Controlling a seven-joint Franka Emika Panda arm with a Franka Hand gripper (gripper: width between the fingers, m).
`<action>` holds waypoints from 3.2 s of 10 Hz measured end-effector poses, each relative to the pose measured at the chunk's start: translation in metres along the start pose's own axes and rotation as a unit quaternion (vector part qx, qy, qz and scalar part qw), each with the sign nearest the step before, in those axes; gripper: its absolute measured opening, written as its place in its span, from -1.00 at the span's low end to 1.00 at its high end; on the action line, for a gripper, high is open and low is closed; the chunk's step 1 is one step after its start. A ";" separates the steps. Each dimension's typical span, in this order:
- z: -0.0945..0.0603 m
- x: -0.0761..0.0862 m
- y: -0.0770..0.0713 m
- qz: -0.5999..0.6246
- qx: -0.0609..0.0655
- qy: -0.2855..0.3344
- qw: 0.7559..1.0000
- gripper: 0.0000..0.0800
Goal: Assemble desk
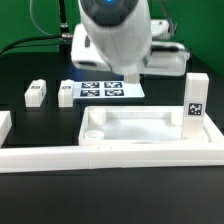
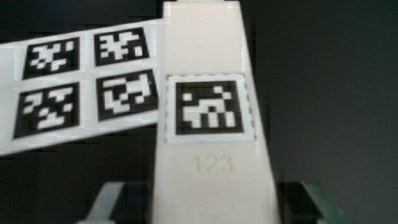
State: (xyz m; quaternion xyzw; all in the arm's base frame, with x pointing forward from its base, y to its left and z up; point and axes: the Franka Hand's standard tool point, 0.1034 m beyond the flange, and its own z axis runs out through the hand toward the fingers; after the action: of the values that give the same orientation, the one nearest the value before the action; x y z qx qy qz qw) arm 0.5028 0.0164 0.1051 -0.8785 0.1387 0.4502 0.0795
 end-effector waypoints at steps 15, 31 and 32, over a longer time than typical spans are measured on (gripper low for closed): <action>-0.115 0.040 0.006 -0.007 0.042 0.515 0.856 -0.28; -0.119 0.053 0.037 -0.032 -0.016 0.688 0.725 -0.27; -0.122 0.056 0.035 -0.033 -0.017 0.691 0.722 -0.27</action>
Offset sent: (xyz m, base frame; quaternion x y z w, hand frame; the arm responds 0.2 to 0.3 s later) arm 0.0000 0.0000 0.0000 0.0000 0.1938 0.0000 0.9810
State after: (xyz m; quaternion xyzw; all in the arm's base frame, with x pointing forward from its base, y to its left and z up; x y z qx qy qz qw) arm 0.6170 -0.0586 0.1301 -0.9511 0.1185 -0.2825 -0.0386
